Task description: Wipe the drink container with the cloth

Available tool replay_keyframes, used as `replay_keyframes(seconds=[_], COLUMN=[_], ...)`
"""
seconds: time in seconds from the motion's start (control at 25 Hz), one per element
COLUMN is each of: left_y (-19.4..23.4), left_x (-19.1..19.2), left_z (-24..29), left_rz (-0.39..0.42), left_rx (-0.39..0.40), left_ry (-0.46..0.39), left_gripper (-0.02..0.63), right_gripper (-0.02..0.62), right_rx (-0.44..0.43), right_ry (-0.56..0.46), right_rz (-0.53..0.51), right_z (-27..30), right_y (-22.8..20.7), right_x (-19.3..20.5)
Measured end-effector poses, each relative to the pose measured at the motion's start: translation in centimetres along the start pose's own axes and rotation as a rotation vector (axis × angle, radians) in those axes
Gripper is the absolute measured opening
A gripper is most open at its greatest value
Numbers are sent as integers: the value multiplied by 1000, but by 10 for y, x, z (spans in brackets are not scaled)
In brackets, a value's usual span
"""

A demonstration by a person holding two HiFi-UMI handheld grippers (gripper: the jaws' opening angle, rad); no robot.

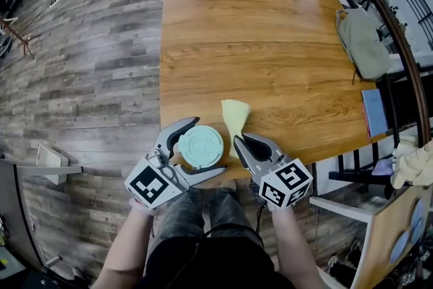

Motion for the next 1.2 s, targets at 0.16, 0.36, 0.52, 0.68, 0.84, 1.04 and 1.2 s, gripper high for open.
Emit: replay_keyframes(seconds=[0.16, 0.36, 0.52, 0.68, 0.84, 1.04, 1.2], left_y=[-7, -11, -10, -10, -7, -1, 8], left_x=[-1, -1, -1, -4, -12, -24, -30], left_z=[8, 8, 8, 6, -3, -20, -38], left_rz=[37, 30, 31, 25, 16, -9, -27], left_rx=[-23, -40, -21, 0, 0, 23, -4], left_ry=[6, -13, -2, -16, -28, -59, -99], left_gripper=[477, 477, 477, 477, 477, 477, 477], right_gripper=[29, 29, 29, 29, 29, 29, 29], right_rx=[20, 48, 77, 100, 110, 138, 183], right_ry=[-23, -55, -74, -95, -116, -155, -185], right_rz=[0, 5, 3, 4, 3, -21, -45], right_z=[-7, -20, -24, -27, -28, -31, -32], right_y=[6, 9, 11, 15, 18, 22, 26], right_x=[-3, -6, -8, -11, -13, -21, -26])
Point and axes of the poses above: the fingertips, and each gripper's own axes: z forward along the fingers, y to its left, x out of its underside, the point moved 8 cm from there along -z, backward along the fingers, and after that the axes turned 8 degrees about -x, right-handed, at the moved point
